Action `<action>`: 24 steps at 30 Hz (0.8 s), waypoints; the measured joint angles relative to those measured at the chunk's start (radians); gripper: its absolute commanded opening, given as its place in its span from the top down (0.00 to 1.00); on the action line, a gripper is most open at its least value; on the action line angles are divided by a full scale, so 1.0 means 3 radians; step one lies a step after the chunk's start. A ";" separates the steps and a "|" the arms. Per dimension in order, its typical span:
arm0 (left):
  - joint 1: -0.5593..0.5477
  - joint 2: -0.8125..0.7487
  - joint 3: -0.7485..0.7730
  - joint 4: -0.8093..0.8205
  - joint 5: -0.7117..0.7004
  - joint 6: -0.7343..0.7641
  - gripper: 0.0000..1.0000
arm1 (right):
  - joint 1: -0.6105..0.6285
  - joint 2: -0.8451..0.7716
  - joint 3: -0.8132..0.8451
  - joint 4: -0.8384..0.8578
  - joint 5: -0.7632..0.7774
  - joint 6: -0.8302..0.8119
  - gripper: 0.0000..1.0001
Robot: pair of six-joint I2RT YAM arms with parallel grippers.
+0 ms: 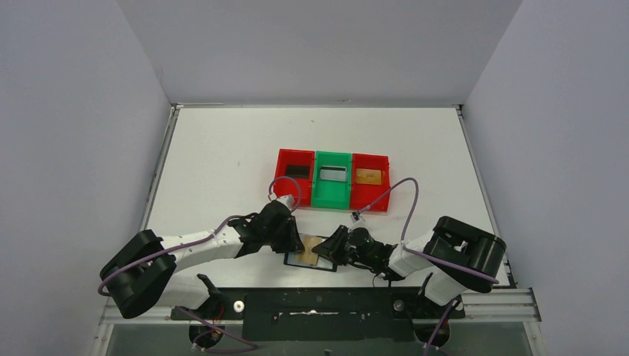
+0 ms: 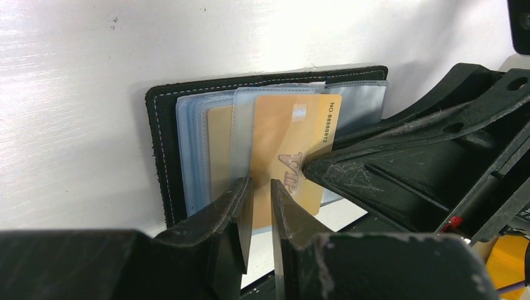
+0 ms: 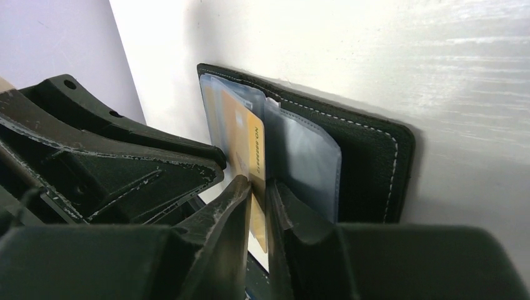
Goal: Take the credit cards out of the card holder
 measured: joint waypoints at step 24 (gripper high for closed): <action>-0.0003 -0.0108 -0.0019 -0.0098 -0.0050 -0.0013 0.71 | -0.0038 -0.1554 -0.0071 -0.1492 0.0381 -0.0247 1.00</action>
